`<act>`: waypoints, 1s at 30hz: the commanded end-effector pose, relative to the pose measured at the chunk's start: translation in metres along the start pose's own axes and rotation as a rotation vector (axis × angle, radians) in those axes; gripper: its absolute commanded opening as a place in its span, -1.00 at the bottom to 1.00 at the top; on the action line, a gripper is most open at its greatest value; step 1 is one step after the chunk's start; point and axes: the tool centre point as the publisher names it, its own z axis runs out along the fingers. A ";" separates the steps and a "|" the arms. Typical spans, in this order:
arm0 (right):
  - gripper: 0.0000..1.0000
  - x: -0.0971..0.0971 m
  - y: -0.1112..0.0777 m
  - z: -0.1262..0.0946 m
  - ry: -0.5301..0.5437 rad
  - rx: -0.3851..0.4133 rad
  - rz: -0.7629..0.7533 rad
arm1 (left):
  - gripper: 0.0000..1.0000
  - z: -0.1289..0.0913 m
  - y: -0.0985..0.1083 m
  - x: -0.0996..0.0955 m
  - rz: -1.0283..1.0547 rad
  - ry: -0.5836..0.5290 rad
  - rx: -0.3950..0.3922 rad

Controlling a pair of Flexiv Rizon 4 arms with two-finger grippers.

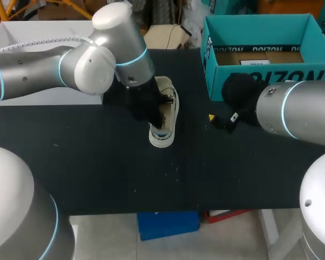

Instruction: Take the shoe out of the shoebox, open the shoe tongue, remove and reinsert the insole, then place the shoe into the shoebox

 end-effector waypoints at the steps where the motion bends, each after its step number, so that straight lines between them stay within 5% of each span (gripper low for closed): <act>1: 1.00 0.001 -0.001 0.001 -0.001 -0.001 0.001 | -1.00 0.013 0.004 -0.005 0.000 0.008 0.016; 12: 1.00 0.001 -0.001 0.001 -0.001 -0.001 0.001 | -1.00 0.019 0.002 -0.003 -0.010 0.020 0.035; 24: 1.00 0.001 -0.001 0.001 -0.001 -0.001 0.001 | -1.00 -0.047 -0.008 0.002 -0.042 -0.067 -0.020; 30: 1.00 0.001 -0.001 0.001 -0.001 -0.001 0.001 | -1.00 -0.090 0.001 0.015 -0.137 -0.244 -0.060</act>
